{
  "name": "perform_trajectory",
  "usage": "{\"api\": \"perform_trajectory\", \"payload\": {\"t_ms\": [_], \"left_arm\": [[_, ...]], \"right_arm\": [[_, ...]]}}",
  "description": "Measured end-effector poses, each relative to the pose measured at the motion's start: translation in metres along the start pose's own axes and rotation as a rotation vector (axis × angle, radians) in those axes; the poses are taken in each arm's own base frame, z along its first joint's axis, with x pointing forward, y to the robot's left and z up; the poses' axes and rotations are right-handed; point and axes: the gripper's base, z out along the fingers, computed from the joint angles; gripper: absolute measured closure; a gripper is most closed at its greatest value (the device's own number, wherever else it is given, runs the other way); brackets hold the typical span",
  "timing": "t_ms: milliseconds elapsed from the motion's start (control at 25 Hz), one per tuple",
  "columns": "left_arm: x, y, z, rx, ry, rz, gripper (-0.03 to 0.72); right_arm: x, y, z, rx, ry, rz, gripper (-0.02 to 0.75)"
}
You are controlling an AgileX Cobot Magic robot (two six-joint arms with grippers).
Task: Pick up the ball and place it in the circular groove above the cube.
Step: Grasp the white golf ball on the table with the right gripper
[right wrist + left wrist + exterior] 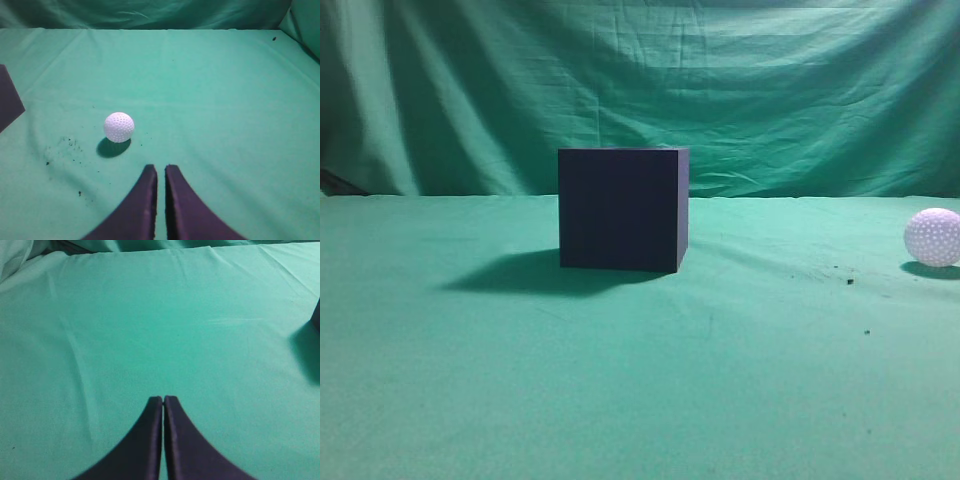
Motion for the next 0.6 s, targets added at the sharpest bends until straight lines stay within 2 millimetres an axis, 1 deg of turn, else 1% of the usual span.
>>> {"api": "perform_trajectory", "payload": {"t_ms": [120, 200, 320, 400, 480, 520, 600], "left_arm": [[0.0, 0.0, 0.0, 0.0, 0.0, 0.0, 0.688], [0.0, 0.0, 0.0, 0.0, 0.0, 0.0, 0.688], [0.0, 0.0, 0.0, 0.0, 0.0, 0.0, 0.688], [0.0, 0.0, 0.0, 0.0, 0.0, 0.0, 0.688], [0.0, 0.0, 0.0, 0.0, 0.0, 0.0, 0.688], [0.0, 0.0, 0.0, 0.0, 0.0, 0.0, 0.688], [0.0, 0.0, 0.0, 0.0, 0.0, 0.0, 0.688]], "right_arm": [[0.0, 0.0, 0.0, 0.002, -0.004, -0.013, 0.738], [-0.004, 0.0, 0.0, 0.001, -0.042, -0.008, 0.738], [-0.019, 0.002, -0.002, -0.03, -0.212, 0.117, 0.738], [-0.032, 0.001, -0.006, -0.034, -0.362, 0.149, 0.738], [-0.042, -0.001, -0.01, -0.032, -0.476, 0.159, 0.738], [-0.044, -0.001, -0.012, -0.03, -0.509, 0.156, 0.738], [-0.047, -0.001, -0.013, -0.026, -0.501, 0.131, 0.738]]}}
